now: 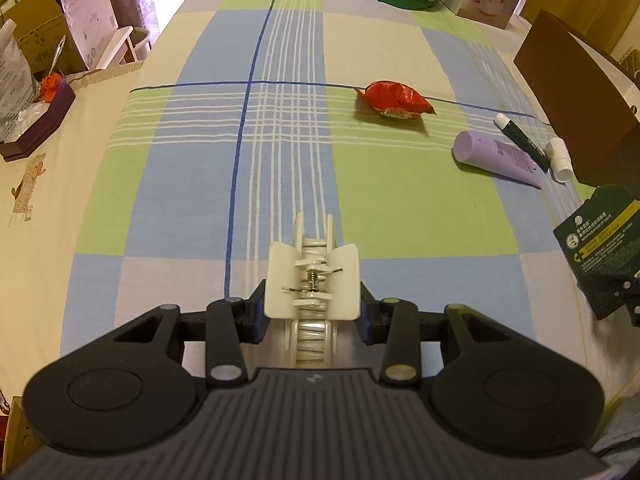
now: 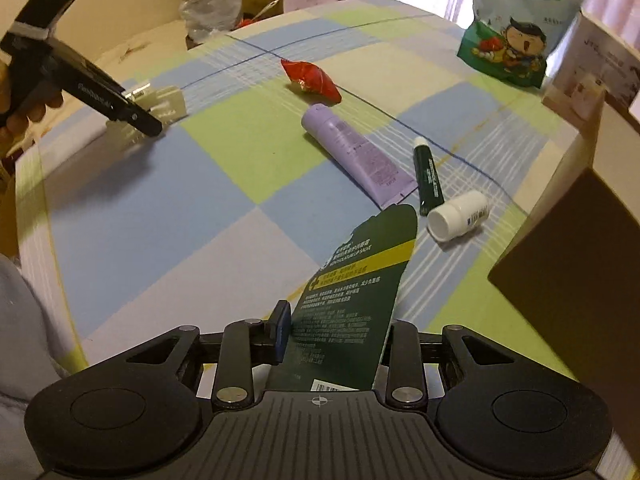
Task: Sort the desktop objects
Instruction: 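Lift and carry the claw clip and lip balm card with both grippers toward the box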
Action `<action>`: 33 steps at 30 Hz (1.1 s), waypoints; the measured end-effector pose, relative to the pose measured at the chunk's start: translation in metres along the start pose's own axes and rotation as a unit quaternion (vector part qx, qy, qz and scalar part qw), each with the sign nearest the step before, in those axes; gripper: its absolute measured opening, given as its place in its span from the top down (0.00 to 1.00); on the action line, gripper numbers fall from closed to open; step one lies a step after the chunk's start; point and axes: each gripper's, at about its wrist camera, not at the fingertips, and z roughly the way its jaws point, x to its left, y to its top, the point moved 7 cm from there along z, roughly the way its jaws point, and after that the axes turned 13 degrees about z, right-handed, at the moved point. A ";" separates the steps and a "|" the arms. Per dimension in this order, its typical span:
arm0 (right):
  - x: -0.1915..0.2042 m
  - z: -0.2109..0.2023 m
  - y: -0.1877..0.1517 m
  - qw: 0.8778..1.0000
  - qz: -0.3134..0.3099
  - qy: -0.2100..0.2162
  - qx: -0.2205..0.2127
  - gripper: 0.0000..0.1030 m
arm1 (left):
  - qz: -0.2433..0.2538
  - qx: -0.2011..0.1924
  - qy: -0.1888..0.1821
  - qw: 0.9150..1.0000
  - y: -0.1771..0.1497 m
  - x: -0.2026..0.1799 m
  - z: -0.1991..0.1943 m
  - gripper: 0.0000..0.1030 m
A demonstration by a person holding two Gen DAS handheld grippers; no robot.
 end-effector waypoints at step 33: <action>-0.101 -0.112 -0.023 0.971 0.227 0.008 -0.075 0.98 | 0.126 -0.038 -0.020 0.991 0.072 -0.110 -0.024 0.65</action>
